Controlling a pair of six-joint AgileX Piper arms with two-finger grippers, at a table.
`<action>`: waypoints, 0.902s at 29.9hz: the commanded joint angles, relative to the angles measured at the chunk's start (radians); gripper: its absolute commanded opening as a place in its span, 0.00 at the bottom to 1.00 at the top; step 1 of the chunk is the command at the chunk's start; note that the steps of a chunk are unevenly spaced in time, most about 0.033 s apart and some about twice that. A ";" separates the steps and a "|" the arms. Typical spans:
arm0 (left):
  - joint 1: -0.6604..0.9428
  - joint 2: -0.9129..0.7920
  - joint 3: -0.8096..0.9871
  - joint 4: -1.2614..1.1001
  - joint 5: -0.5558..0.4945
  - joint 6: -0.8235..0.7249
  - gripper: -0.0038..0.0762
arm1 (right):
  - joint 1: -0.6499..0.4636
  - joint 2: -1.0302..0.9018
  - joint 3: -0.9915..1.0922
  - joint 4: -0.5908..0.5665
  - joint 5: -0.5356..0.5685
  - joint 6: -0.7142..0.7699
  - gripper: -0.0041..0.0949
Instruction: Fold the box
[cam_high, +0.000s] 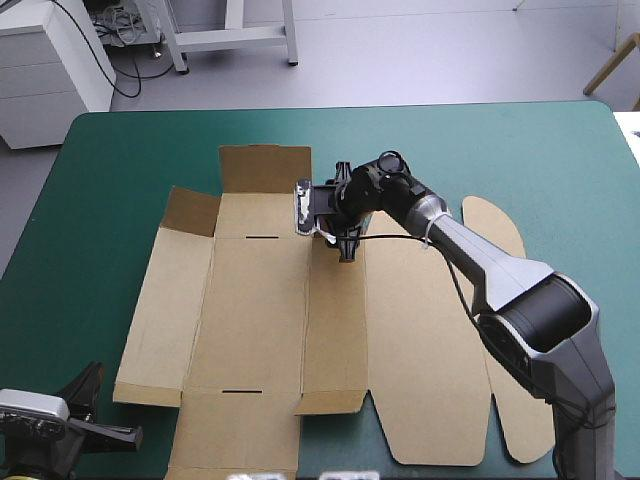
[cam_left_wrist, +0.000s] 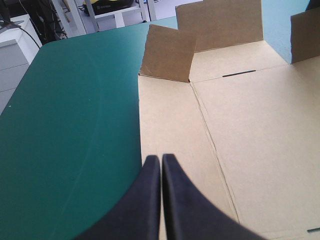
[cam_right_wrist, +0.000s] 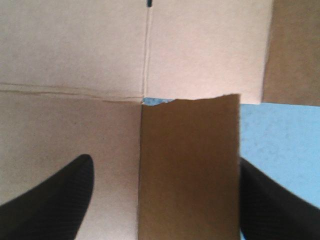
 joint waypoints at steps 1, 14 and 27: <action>-0.005 -0.012 -0.022 -0.004 -0.076 -0.001 0.04 | -0.002 -0.110 -0.076 0.013 0.006 0.050 0.91; -0.005 -0.012 -0.022 -0.004 -0.076 -0.001 0.04 | -0.002 -0.315 -0.125 -0.086 0.138 0.288 0.76; -0.005 -0.012 -0.022 -0.004 -0.076 -0.001 0.19 | -0.002 -0.379 -0.125 -0.275 0.213 0.846 0.04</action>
